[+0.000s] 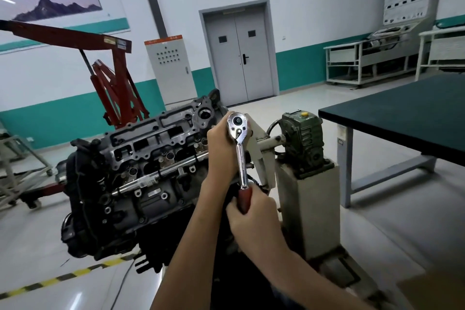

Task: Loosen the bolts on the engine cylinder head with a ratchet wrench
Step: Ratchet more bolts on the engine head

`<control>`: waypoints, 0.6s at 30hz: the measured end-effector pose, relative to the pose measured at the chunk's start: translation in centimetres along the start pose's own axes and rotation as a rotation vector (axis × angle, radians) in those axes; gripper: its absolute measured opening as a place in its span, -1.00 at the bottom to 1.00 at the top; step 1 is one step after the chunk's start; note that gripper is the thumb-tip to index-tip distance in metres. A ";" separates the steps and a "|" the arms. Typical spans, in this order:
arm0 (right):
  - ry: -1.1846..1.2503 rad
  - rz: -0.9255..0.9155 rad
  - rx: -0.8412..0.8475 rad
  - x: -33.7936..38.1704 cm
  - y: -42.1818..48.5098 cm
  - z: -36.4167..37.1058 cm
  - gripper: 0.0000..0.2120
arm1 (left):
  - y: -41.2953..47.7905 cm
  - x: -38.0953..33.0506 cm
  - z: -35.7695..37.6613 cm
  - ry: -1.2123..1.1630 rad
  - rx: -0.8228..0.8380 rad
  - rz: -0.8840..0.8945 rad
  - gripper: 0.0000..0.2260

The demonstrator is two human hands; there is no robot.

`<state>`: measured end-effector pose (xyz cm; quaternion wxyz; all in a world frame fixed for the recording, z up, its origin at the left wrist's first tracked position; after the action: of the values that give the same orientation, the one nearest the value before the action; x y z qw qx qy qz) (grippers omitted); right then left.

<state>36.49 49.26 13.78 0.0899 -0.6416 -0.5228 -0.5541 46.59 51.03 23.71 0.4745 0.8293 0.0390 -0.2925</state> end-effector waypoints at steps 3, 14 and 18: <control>-0.040 -0.010 0.011 -0.3 0.4 -1.1 -0.74 | 0.3 0.4 0.0 -0.024 0.023 -0.046 -0.66; -0.897 -0.180 0.163 0.7 7.8 -12.3 -0.85 | 0.4 0.1 0.1 -0.038 0.065 -0.097 -0.80; -0.456 0.012 0.138 -2.6 2.9 -7.1 -0.84 | 0.0 -1.6 0.1 0.083 0.017 0.052 -0.87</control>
<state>34.78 41.52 15.65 0.0162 -0.7455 -0.5625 -0.3571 45.21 51.33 24.53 0.4730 0.8454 0.0347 -0.2458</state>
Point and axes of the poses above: each hand's wrist, its own y-axis towards the middle knuckle, its own z-axis out of the palm, x = y × z, the point moved 10 cm from there along y, towards the middle knuckle, and after that the axes turned 15 degrees about x, right-handed, at the moved point
